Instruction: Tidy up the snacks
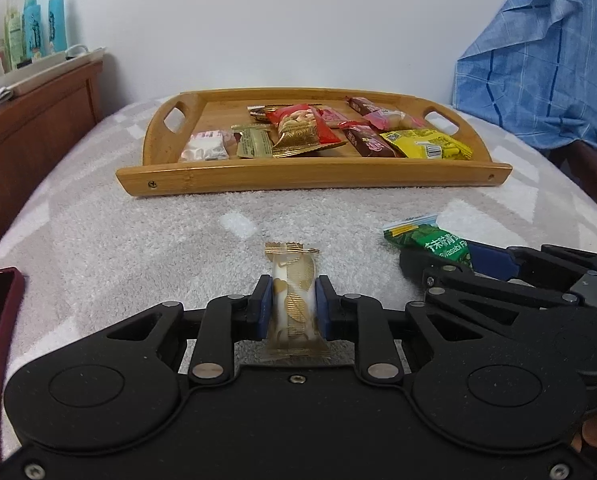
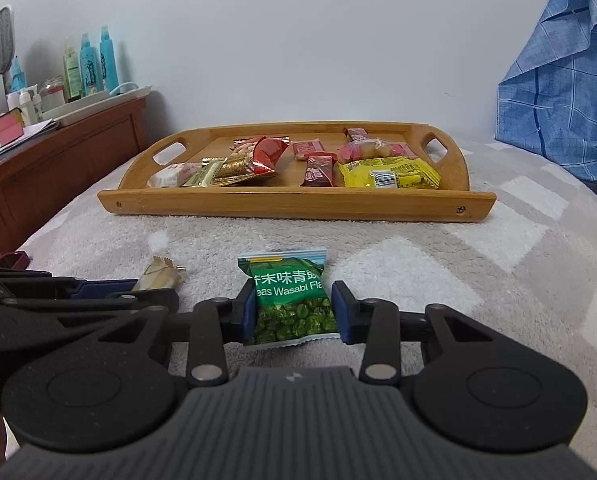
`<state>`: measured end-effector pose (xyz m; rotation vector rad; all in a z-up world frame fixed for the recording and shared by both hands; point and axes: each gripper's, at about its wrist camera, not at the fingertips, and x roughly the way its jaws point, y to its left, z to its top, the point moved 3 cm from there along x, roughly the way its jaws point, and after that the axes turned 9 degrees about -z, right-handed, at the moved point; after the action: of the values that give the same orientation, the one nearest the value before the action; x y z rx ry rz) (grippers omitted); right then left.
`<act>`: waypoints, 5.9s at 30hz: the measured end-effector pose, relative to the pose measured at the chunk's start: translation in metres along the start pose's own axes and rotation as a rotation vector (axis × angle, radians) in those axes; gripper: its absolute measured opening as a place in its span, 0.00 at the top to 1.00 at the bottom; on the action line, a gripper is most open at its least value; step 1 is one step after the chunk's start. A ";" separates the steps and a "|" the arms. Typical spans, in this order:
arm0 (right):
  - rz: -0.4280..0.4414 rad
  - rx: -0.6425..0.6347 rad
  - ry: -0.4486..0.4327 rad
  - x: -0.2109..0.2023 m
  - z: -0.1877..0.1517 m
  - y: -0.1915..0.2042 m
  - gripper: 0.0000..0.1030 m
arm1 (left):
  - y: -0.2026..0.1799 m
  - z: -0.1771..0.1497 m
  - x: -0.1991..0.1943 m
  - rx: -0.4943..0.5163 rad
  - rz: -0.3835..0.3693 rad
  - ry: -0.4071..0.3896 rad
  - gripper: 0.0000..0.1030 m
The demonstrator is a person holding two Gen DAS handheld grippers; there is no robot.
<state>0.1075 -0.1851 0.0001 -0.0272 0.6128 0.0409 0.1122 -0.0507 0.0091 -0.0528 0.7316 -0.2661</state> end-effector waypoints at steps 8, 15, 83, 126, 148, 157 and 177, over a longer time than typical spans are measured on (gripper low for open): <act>-0.001 0.032 -0.011 -0.003 0.001 -0.003 0.63 | 0.000 0.003 -0.004 -0.016 0.002 -0.013 0.80; 0.004 0.036 -0.069 -0.010 0.007 -0.002 0.63 | -0.001 0.013 -0.012 -0.019 0.002 -0.037 0.80; 0.048 0.199 0.011 0.133 0.173 -0.039 0.63 | 0.109 0.214 0.120 -0.167 -0.017 -0.040 0.80; -0.070 0.119 0.195 0.209 0.172 -0.015 0.62 | 0.128 0.195 0.185 -0.174 -0.008 0.101 0.80; -0.057 0.140 0.190 0.209 0.172 -0.018 0.56 | 0.125 0.193 0.184 -0.156 -0.005 0.067 0.72; -0.043 0.182 0.161 0.188 0.179 -0.026 0.54 | 0.124 0.193 0.161 -0.158 -0.011 0.028 0.53; -0.035 0.106 0.030 0.099 0.181 -0.024 0.16 | 0.101 0.176 0.079 -0.092 0.029 -0.009 0.08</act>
<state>0.2940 -0.1988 0.0915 0.0642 0.6435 -0.0264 0.3082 0.0184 0.0738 -0.1302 0.7351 -0.2048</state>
